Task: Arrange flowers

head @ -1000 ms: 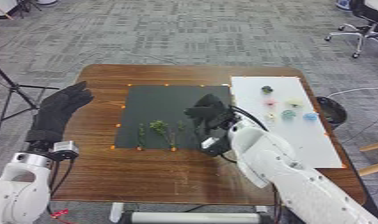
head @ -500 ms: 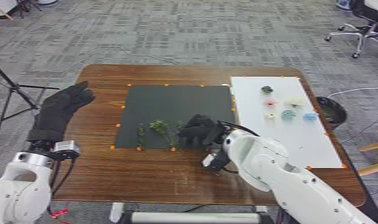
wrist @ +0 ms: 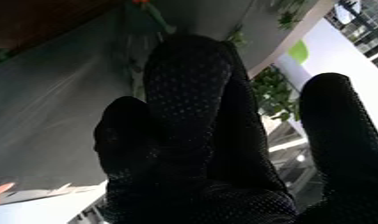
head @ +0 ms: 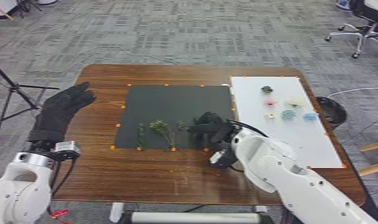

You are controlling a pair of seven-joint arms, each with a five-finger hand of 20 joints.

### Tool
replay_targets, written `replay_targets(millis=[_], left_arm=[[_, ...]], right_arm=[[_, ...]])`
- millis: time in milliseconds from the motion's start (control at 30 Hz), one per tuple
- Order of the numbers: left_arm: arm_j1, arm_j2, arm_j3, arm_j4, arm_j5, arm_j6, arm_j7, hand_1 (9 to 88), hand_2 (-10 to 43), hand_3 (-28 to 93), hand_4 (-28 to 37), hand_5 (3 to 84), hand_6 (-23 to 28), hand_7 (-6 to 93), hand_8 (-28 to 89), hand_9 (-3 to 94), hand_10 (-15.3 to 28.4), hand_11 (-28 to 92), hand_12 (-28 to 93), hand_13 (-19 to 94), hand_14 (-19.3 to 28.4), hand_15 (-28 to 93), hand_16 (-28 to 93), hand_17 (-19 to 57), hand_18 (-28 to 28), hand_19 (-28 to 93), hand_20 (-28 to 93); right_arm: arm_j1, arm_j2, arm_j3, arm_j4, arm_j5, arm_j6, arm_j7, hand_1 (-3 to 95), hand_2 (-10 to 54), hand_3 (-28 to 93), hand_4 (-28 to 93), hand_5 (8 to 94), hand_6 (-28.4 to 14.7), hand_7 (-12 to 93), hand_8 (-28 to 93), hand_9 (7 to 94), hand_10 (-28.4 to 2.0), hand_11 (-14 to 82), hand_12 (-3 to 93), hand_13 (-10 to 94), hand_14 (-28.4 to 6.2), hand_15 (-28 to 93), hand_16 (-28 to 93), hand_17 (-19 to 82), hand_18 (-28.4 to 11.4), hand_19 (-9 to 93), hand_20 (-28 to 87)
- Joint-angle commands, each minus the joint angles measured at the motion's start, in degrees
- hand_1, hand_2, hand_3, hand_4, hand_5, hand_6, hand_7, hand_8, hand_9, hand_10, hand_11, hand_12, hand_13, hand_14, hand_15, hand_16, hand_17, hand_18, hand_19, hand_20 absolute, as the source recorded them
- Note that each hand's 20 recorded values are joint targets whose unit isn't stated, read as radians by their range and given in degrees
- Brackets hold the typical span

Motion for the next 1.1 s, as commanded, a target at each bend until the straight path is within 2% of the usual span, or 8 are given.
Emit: replay_targets(millis=[33, 367, 567, 733, 800, 933, 1067, 1100], left_arm=[[-0.41, -0.04, 0.41, 0.26, -0.25, -1.21, -0.72, 16.8, -1.4, 72, -28.3, 41.7, 1.9, 9.0, -6, 42.7, 13.0, 15, 12, 35, 17.3, 15, 3, 0.9, 12.8, 5, 15], [-0.99, 0.01, 1.00, 0.31, -0.16, -1.16, -0.23, 16.9, -1.3, 72, -28.3, 41.7, 1.9, 9.0, -6, 42.7, 13.0, 15, 12, 35, 17.3, 15, 3, 0.9, 12.8, 5, 15], [-0.78, 0.17, 0.63, 0.19, -0.09, -1.04, -0.15, 16.9, -1.4, 72, -28.3, 41.7, 1.9, 8.9, -6, 42.7, 13.0, 15, 12, 35, 17.3, 15, 3, 0.9, 12.8, 5, 15], [-0.71, -0.03, 0.36, 0.13, 0.02, -0.73, 0.12, 16.9, -1.5, 72, -28.3, 41.7, 1.9, 8.9, -6, 42.7, 13.0, 15, 12, 35, 17.4, 15, 4, 1.5, 13.4, 7, 16], [-0.41, -0.06, 0.13, 0.05, 0.06, -0.72, 0.19, 17.0, -1.6, 72, -28.3, 41.7, 1.9, 8.9, -6, 42.7, 13.0, 15, 12, 35, 17.4, 15, 4, 1.6, 13.5, 8, 17], [0.32, -0.15, -0.42, -0.38, -0.02, -0.07, 0.44, 17.0, -1.6, 72, -28.3, 41.7, 1.9, 9.0, -6, 42.7, 13.0, 15, 12, 35, 17.4, 15, 3, 1.6, 13.5, 8, 17], [0.54, -0.43, -0.54, -0.44, 0.26, 0.97, 1.10, 17.3, -1.9, 72, -28.3, 41.8, 1.9, 9.0, -6, 42.8, 13.0, 15, 12, 35, 17.5, 15, 3, 1.5, 13.7, 8, 17], [0.49, -0.41, -0.47, -0.45, 0.08, 1.17, 1.11, 17.3, -1.9, 72, -28.3, 41.8, 2.0, 9.1, -6, 42.8, 13.0, 15, 12, 35, 17.5, 16, 4, 1.7, 14.0, 9, 18]], right_arm=[[-0.79, 0.34, -0.47, 0.44, -0.34, 0.96, 1.36, 26.3, 9.4, 56, -10, 62.8, -4.5, 12, -4, 65.7, -14.8, 8.7, 12.2, 92, -5.6, 46, 33, 61, -13.7, 93, 40], [1.48, -0.34, -0.37, -1.30, 5.62, 2.81, -1.37, 25.6, 8.4, 56, -10, 62.7, -4.6, 12, -4, 66.2, -15.0, 8.9, 12.7, 92, -5.7, 46, 33, 61, -13.9, 93, 40], [1.35, 4.30, 8.29, -11.01, 8.16, 9.44, -5.23, 28.2, 5.7, 57, -9, 62.9, -4.6, 13, -4, 67.4, -16.0, 9.5, 14.1, 87, -7.3, 46, 33, 56, -15.7, 92, 39], [-0.24, 9.42, 19.84, -16.93, 12.44, 11.92, -6.04, 30.2, 2.0, 57, -9, 63.6, -4.4, 14, -4, 70.0, -16.3, 10.9, 16.4, 86, -7.4, 46, 33, 54, -15.9, 91, 40], [-1.12, 11.65, 21.87, -16.14, 5.45, 14.32, -5.56, 31.1, 0.3, 58, -9, 63.7, -4.3, 14, -4, 70.3, -16.2, 11.3, 17.3, 86, -7.3, 46, 32, 53, -15.9, 91, 40], [-0.54, 15.35, 20.44, -9.23, -8.57, 15.73, -1.60, 34.6, -7.3, 62, -9, 63.7, -3.4, 17, -4, 72.1, -15.0, 15.4, 20.7, 85, -6.4, 47, 33, 53, -15.7, 90, 42], [-0.27, 15.55, 18.39, -3.89, -15.37, 12.53, -0.04, 39.4, -9.5, 62, -10, 63.1, -2.9, 18, -4, 72.0, -14.5, 21.4, 24.3, 84, -6.2, 49, 33, 53, -15.6, 90, 45], [-0.10, 15.64, 17.85, -2.97, -17.59, 10.18, -0.10, 39.8, -9.5, 62, -10, 63.1, -2.8, 19, -4, 72.3, -14.5, 22.4, 24.7, 84, -6.2, 50, 33, 53, -15.7, 90, 45]])
